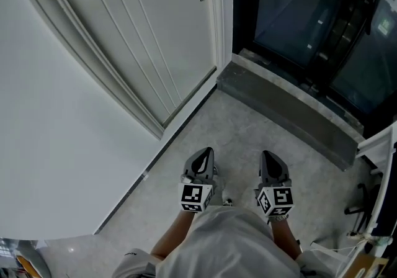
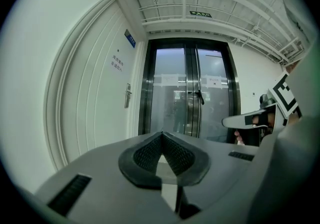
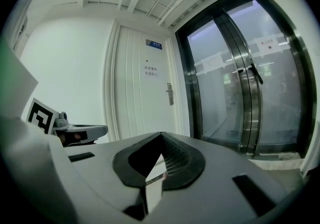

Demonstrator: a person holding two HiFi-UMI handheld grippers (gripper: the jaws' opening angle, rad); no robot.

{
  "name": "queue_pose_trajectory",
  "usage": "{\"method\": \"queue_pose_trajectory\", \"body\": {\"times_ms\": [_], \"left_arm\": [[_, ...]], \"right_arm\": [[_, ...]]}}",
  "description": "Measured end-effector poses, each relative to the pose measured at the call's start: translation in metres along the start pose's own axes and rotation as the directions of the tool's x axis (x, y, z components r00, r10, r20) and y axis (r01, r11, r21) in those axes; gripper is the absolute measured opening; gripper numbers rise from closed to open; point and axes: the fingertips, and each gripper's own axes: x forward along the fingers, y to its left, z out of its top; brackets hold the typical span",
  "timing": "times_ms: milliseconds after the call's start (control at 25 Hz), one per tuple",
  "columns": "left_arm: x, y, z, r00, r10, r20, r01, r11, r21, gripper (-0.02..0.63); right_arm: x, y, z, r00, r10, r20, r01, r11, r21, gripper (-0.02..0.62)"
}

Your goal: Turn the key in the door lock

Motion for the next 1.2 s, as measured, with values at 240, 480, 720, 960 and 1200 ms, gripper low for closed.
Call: {"method": "queue_pose_trajectory", "body": {"times_ms": [240,480,720,960,1200], "left_arm": [[0.054,0.006,0.000,1.000,-0.022,-0.007,0.022,1.000,0.007,0.009],[0.129,0.020,0.015,0.998,-0.063,0.015,0.063,0.998,0.009,0.009],[0.200,0.053,0.022,0.995,-0.100,-0.009,0.101,0.995,0.017,0.009],[0.259,0.079,0.049,0.991,-0.132,0.028,0.131,0.991,0.039,0.008],[0.296,0.101,0.055,0.989,-0.144,0.027,0.143,0.989,0.042,0.009]], "right_arm": [[0.037,-0.031,0.005,0.999,-0.032,0.001,0.032,0.999,0.011,-0.009],[0.093,-0.071,0.022,0.997,-0.073,0.007,0.073,0.997,0.010,-0.009],[0.162,-0.093,0.042,0.995,-0.102,0.009,0.102,0.995,0.017,-0.009],[0.218,-0.107,0.058,0.993,-0.117,0.021,0.117,0.993,0.022,-0.009],[0.258,-0.109,0.065,0.993,-0.116,0.026,0.116,0.993,0.023,-0.009]]}}
